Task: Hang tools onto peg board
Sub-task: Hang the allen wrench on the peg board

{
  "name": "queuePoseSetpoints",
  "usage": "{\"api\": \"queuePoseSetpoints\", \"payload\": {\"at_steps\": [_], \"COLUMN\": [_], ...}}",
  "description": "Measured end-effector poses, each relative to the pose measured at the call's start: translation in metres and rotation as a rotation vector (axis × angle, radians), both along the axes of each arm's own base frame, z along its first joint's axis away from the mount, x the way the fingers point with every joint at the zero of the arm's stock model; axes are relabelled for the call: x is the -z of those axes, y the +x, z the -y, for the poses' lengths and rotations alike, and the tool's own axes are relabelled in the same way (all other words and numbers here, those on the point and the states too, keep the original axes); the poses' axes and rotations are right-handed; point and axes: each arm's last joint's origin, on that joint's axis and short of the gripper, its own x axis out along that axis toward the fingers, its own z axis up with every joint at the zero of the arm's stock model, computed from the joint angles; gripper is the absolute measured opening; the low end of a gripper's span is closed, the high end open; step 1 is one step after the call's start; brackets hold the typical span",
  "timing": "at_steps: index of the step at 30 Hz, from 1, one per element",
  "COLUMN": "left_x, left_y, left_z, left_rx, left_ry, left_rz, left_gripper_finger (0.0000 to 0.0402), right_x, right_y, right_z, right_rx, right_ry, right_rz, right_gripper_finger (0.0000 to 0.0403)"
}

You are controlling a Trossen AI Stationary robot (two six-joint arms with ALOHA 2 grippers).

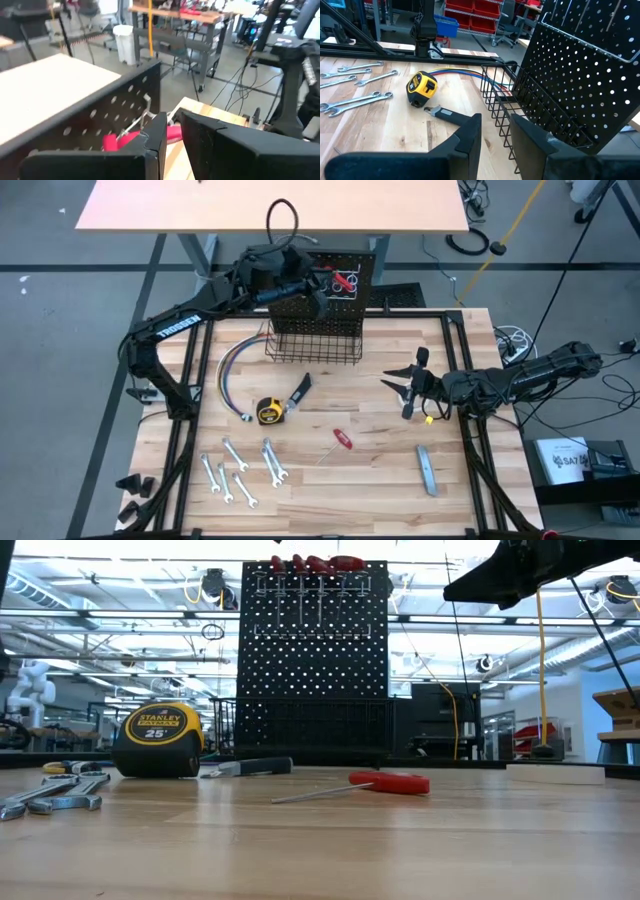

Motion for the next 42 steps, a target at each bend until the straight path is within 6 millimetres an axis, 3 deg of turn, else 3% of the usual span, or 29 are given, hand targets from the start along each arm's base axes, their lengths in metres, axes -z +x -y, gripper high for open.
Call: {"api": "queuePoseSetpoints", "payload": {"at_steps": [5, 11, 17, 24, 29, 36, 42], "left_x": [-0.011, -0.011, 0.013, 0.069, 0.136, 0.212, 0.236], "left_y": [-0.008, -0.022, -0.027, -0.025, -0.020, -0.005, 0.010], "left_z": [0.019, 0.054, 0.105, 0.165, 0.193, 0.217, 0.235], "left_rx": [0.052, 0.130, 0.266, 0.395, 0.437, 0.537, 0.489], "left_ry": [0.025, -0.001, -0.035, -0.079, -0.186, -0.336, -0.273], "left_rz": [0.016, -0.089, -0.356, -0.586, -0.690, -0.493, -0.355], "left_gripper_finger": [0.0062, 0.0062, 0.0062, 0.0061, 0.0061, 0.0061, 0.0061], "right_x": [0.000, 0.000, 0.001, 0.007, 0.015, 0.028, 0.030], "right_y": [0.000, 0.000, 0.001, 0.009, 0.020, 0.030, 0.030], "right_z": [0.000, 0.000, 0.000, -0.006, -0.009, -0.011, -0.013], "right_rx": [0.000, -0.003, -0.004, -0.137, -0.133, -0.091, -0.069], "right_ry": [0.000, 0.004, 0.031, 0.061, 0.131, 0.251, 0.359], "right_rz": [0.000, -0.002, 0.000, -0.030, -0.037, -0.062, -0.051], "right_gripper_finger": [0.0093, 0.0093, 0.0093, 0.0093, 0.0093, 0.0093, 0.0093]}}
